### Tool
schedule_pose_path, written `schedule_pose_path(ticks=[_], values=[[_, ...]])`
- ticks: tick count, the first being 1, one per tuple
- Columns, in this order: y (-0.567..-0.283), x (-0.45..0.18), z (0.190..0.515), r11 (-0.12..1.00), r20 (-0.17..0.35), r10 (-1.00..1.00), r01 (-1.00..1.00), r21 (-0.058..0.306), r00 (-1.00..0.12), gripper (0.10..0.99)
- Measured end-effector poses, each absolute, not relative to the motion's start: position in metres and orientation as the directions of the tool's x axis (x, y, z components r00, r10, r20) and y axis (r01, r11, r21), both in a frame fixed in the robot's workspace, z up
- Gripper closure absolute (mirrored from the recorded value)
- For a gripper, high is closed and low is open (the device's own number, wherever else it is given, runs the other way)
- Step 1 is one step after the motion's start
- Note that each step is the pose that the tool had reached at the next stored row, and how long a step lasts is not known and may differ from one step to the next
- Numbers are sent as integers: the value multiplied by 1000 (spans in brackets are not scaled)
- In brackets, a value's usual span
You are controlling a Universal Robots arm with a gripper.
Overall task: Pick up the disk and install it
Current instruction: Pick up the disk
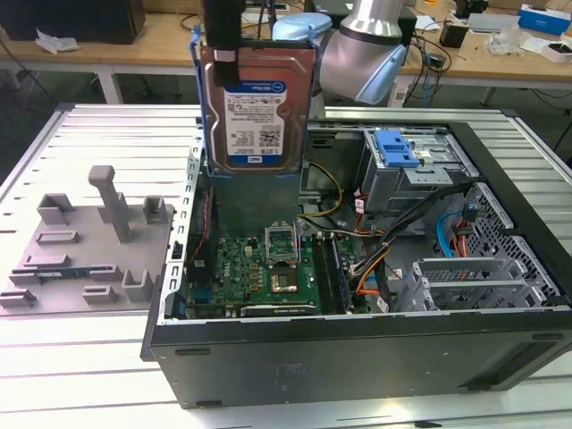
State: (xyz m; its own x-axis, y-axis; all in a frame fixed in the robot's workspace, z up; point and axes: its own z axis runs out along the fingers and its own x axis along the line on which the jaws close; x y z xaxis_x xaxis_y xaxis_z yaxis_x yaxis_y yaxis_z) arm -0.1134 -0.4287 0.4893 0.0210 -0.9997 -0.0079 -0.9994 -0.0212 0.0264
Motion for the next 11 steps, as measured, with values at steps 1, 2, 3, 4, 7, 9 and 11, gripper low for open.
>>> schedule_pose_path(ticks=[1,2,3,4,7,9,11], values=[[-430,-110,489,-21,-8,-1000,-999,27,21,722],[-432,-107,489,-21,-9,-1000,-999,27,21,722],[-434,-104,489,-21,-9,-1000,-999,27,21,722],[-436,-100,489,-21,-10,-1000,-999,28,21,722],[-440,-91,489,-21,-12,-1000,-999,28,21,722],[-444,-83,489,-21,-12,-1000,-999,29,21,722],[-447,-76,489,-21,-12,-1000,-999,29,21,722]])
